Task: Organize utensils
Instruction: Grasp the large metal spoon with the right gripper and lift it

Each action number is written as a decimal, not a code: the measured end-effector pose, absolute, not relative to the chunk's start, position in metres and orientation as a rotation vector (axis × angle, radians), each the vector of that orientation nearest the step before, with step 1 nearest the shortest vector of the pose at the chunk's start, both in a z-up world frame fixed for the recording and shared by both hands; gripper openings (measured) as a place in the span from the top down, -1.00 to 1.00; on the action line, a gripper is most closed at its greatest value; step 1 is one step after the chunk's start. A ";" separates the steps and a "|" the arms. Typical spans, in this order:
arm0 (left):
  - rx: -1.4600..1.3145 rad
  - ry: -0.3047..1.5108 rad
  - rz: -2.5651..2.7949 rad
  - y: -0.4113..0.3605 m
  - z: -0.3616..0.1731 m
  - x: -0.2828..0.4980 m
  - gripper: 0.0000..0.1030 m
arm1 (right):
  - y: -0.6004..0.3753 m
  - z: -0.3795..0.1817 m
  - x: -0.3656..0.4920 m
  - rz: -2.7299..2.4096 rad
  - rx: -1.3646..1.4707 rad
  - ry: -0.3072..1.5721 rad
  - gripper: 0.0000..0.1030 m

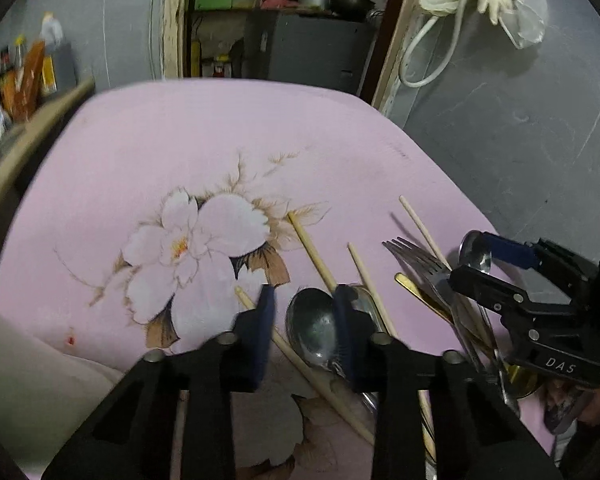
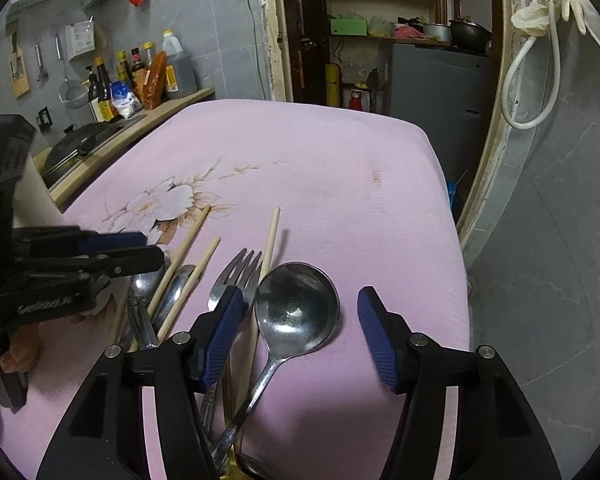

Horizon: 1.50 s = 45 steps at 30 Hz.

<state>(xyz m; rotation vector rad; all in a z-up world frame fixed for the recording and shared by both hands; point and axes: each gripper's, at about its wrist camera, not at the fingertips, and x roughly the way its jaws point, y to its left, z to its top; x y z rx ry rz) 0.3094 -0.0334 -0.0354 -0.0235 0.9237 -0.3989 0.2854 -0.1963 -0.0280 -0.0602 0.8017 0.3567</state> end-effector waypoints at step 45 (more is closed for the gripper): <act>0.053 0.447 -0.209 -0.020 0.036 0.193 0.99 | -0.161 0.015 0.186 0.363 -0.230 0.276 0.31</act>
